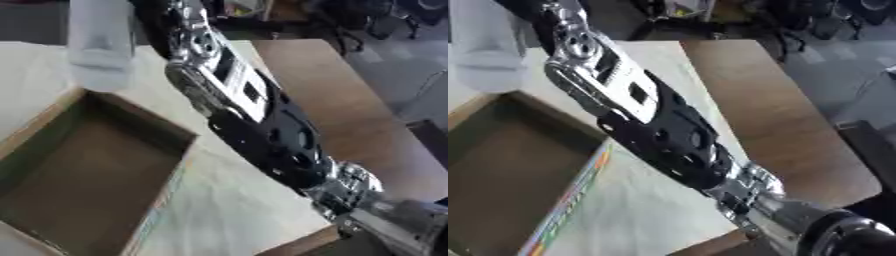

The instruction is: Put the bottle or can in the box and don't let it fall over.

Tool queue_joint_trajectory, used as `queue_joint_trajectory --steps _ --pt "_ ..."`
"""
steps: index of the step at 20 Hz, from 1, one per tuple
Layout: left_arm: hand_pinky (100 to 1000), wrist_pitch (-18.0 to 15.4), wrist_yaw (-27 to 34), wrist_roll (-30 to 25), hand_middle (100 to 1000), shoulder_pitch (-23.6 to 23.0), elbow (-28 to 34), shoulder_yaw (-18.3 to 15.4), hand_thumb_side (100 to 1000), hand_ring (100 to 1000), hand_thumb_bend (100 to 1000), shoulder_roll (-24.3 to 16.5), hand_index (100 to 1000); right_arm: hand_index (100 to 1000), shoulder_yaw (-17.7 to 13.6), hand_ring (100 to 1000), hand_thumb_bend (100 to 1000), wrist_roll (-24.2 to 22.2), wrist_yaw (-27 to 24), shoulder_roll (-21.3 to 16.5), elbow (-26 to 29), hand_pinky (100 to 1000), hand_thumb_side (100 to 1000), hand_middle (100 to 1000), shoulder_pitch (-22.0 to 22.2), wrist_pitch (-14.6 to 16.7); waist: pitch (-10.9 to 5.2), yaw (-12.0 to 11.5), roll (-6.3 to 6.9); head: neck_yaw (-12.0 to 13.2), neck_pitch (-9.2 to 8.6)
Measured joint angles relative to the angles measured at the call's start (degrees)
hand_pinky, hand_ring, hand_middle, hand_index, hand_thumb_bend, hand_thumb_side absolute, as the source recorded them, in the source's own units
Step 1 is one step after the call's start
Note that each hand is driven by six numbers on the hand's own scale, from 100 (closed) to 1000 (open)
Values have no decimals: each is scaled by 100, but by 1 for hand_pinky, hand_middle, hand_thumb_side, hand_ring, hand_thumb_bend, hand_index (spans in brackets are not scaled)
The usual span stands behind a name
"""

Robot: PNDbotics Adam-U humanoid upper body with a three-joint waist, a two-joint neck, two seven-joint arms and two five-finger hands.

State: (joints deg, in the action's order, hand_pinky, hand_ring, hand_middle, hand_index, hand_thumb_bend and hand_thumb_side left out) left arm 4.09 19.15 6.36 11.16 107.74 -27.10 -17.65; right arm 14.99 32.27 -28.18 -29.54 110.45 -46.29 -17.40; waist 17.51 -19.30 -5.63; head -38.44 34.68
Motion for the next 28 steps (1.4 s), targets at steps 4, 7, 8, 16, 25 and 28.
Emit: queue_joint_trajectory --steps 4,7,8,16,25,28 --pt "1000 -12 4 131 1000 0 10 -90 672 1000 210 -11 716 153 164 431 100 120 22 129 -178 865 470 420 53 134 -3 -34 -26 3 52" --pt "1000 -20 6 228 1000 1 36 -162 670 1000 210 -93 716 165 304 454 100 191 52 234 -300 870 470 440 74 167 -22 -62 -53 -1 89" --pt "1000 -20 6 253 1000 1 36 -180 671 1000 210 -114 716 166 345 456 100 204 71 267 -339 871 470 442 85 176 -32 -64 -62 -2 103" --pt "1000 -25 7 337 1000 3 36 -217 667 1000 213 -168 714 248 572 569 100 199 227 419 -691 887 470 539 182 294 -129 -69 -94 -1 150" --pt "1000 -9 7 392 1000 4 74 -258 665 1000 216 -197 714 481 709 813 100 109 636 490 -1096 920 470 763 307 376 -142 -46 -95 2 150" --pt "1000 -10 7 414 1000 4 81 -282 663 1000 218 -197 714 641 766 965 100 53 855 520 -1250 976 470 920 359 420 -142 -38 -95 2 150"
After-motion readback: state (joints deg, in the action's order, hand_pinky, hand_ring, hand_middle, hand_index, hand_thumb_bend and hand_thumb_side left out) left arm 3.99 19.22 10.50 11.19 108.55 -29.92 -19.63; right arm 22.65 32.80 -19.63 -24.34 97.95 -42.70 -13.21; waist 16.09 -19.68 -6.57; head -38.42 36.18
